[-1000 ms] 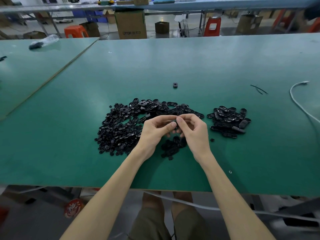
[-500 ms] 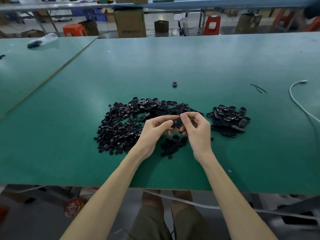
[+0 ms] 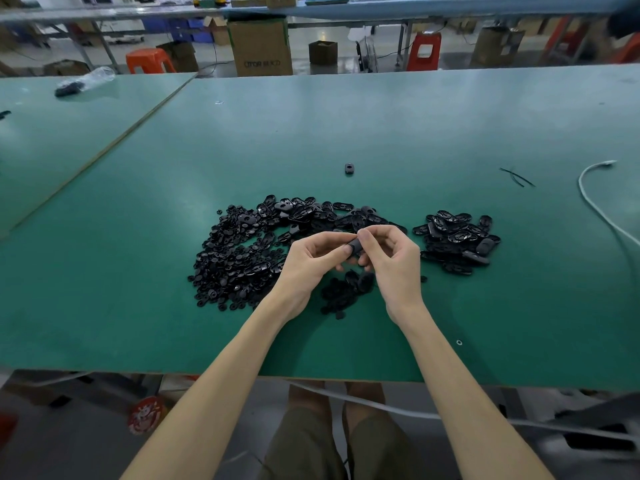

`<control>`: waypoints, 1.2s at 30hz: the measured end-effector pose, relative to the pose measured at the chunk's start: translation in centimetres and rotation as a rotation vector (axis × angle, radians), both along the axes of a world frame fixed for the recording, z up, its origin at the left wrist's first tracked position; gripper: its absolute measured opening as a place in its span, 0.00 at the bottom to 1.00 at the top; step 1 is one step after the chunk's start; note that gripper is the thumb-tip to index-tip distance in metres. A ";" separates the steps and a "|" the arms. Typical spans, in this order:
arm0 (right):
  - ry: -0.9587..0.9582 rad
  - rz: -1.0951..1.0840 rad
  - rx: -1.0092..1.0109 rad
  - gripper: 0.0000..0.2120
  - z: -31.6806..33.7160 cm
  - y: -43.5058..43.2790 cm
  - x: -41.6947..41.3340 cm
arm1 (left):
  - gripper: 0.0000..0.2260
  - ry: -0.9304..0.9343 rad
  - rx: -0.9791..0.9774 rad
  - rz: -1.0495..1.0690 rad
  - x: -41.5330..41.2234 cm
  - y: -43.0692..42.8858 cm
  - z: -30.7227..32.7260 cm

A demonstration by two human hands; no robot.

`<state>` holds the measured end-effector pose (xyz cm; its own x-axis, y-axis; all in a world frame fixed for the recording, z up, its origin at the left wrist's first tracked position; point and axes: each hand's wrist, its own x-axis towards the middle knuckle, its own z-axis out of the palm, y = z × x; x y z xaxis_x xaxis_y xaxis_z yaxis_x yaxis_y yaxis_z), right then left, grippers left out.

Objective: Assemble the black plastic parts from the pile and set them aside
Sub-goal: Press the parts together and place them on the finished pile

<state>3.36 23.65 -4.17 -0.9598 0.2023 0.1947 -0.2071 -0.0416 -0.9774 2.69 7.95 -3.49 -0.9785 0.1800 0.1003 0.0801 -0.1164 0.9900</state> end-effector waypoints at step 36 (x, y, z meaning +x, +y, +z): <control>-0.003 -0.011 0.040 0.02 0.3 0.0 0.2 | 0.09 0.024 -0.021 0.013 0.3 -0.1 0.1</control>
